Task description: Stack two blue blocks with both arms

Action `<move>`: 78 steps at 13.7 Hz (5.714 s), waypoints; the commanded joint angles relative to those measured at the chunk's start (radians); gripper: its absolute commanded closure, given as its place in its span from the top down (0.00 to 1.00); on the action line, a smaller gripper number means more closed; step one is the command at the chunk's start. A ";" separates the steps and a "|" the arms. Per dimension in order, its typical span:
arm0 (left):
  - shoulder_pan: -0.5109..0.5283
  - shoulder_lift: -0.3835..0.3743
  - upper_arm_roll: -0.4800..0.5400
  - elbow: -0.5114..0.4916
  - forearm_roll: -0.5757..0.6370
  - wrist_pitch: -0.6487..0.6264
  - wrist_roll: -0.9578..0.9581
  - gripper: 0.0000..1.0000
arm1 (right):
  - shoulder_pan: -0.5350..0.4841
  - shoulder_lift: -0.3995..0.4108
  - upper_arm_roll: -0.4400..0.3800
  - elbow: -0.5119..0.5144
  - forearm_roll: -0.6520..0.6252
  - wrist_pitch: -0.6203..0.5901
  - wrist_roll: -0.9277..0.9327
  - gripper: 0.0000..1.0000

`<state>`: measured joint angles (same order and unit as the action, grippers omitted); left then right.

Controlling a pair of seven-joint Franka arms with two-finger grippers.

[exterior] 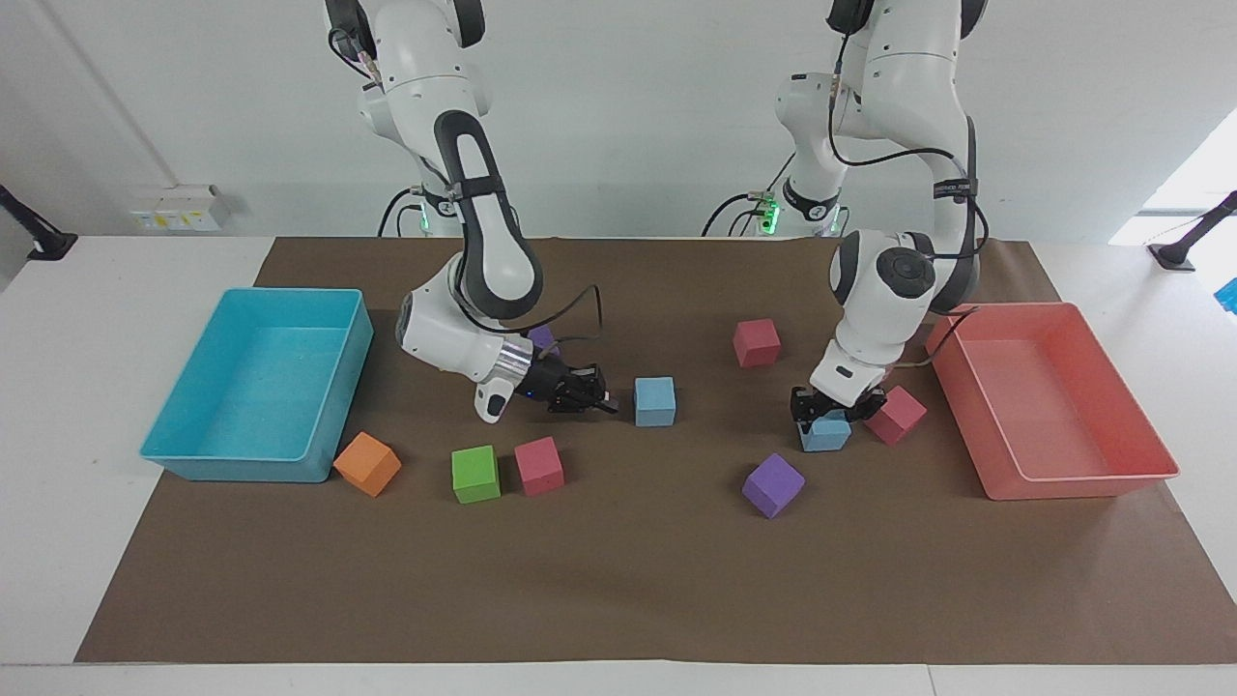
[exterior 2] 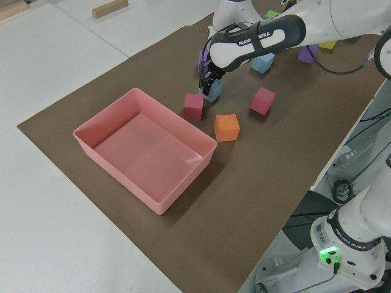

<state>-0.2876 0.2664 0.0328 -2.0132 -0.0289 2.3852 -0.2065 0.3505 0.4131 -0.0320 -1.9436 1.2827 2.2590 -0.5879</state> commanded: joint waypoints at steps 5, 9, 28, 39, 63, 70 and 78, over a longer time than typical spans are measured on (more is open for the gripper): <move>-0.065 -0.055 0.012 0.247 0.043 -0.340 -0.146 0.00 | 0.002 -0.008 0.007 -0.012 0.037 0.025 -0.021 0.00; -0.191 -0.035 0.010 0.272 0.046 -0.304 -0.206 0.00 | 0.002 -0.010 0.007 -0.014 0.037 0.025 -0.021 0.00; -0.412 0.085 0.007 0.271 0.035 -0.179 -0.416 0.00 | 0.005 -0.010 0.009 -0.014 0.037 0.022 -0.010 0.00; -0.421 0.077 0.004 0.241 0.035 -0.156 -0.406 0.00 | 0.005 -0.010 0.007 -0.017 0.037 0.024 -0.010 0.00; -0.424 0.070 0.004 0.231 0.035 -0.138 -0.415 1.00 | 0.005 -0.010 0.007 -0.020 0.037 0.025 -0.010 0.00; -0.388 -0.071 0.010 0.226 0.035 -0.248 -0.398 1.00 | 0.004 -0.019 0.003 -0.011 0.017 0.027 -0.007 0.00; -0.153 -0.283 0.010 -0.010 0.035 -0.290 -0.098 1.00 | -0.016 -0.115 -0.025 0.003 -0.340 0.024 0.193 0.06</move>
<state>-0.5086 0.0761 0.0535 -1.9089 -0.0027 2.0738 -0.3892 0.3464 0.3505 -0.0564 -1.9373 1.0775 2.2685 -0.4979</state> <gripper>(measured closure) 0.000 0.991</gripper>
